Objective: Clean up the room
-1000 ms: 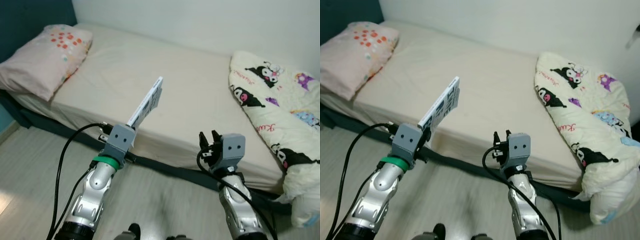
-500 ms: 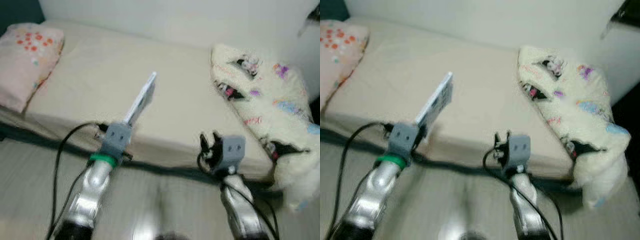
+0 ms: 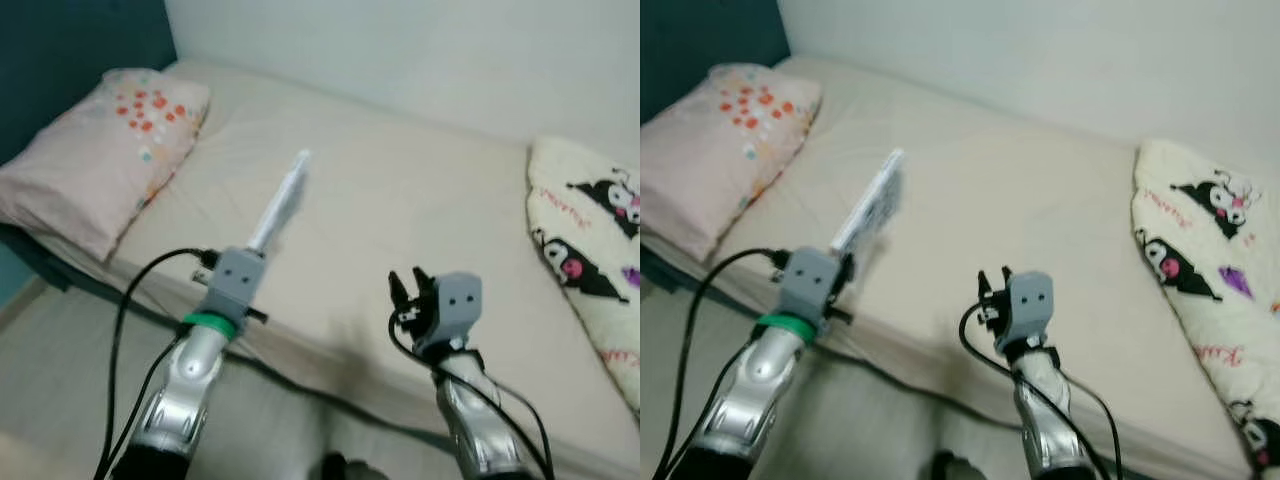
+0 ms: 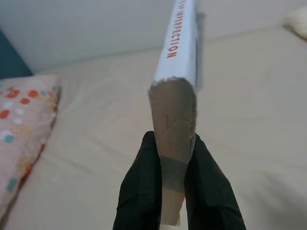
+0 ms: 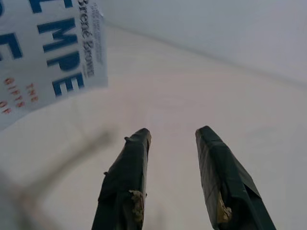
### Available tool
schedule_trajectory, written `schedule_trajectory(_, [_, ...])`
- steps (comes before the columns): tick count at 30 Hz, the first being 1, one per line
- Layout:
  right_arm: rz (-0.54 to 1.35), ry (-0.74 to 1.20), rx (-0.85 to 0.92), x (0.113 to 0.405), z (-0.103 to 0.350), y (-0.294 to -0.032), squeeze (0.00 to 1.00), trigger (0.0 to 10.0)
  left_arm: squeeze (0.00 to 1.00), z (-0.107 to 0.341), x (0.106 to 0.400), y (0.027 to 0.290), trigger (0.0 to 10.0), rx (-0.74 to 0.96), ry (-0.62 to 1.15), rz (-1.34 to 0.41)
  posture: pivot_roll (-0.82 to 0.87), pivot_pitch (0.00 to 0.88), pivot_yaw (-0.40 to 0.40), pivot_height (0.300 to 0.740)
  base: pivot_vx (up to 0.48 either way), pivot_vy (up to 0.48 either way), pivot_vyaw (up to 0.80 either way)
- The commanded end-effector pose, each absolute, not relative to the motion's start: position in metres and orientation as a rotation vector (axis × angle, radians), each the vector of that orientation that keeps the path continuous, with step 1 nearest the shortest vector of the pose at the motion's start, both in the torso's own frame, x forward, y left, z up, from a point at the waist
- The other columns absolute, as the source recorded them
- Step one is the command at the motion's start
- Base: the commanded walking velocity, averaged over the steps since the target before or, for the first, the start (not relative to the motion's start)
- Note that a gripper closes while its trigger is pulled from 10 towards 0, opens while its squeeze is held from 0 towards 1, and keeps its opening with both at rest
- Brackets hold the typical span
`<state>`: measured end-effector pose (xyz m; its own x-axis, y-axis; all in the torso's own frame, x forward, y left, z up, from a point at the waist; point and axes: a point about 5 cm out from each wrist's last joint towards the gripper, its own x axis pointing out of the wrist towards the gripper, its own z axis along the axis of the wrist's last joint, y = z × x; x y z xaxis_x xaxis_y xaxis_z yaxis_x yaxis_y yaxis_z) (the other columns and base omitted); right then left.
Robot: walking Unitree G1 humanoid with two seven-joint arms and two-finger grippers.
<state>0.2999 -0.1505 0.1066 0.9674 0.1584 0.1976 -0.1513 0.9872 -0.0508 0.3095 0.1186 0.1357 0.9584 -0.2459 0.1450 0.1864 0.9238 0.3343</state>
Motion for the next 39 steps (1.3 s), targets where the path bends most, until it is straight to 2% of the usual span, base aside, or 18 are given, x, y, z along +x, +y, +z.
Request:
schedule_trajectory(1, [0.168,-0.172,-0.022,0.2959,0.0989,-0.1469,0.00,10.0,0.00,0.1362,0.3080,0.1283,10.0,0.335,-0.196,-0.187,0.00,0.109,-0.033,0.740,0.480,0.000,0.00])
schedule_trajectory(3, [0.173,-0.169,-0.021,0.2957,0.0987,-0.1468,0.00,10.0,0.00,0.1361,0.3080,0.1282,10.0,0.333,-0.194,-0.186,0.00,0.109,-0.033,0.740,0.427,0.000,0.00])
schedule_trajectory(39, [0.187,-0.146,-0.018,0.2939,0.0956,-0.1445,0.00,10.0,0.00,0.1319,0.3072,0.1272,10.0,0.306,-0.156,-0.191,0.00,0.111,-0.028,0.740,0.000,0.000,0.00])
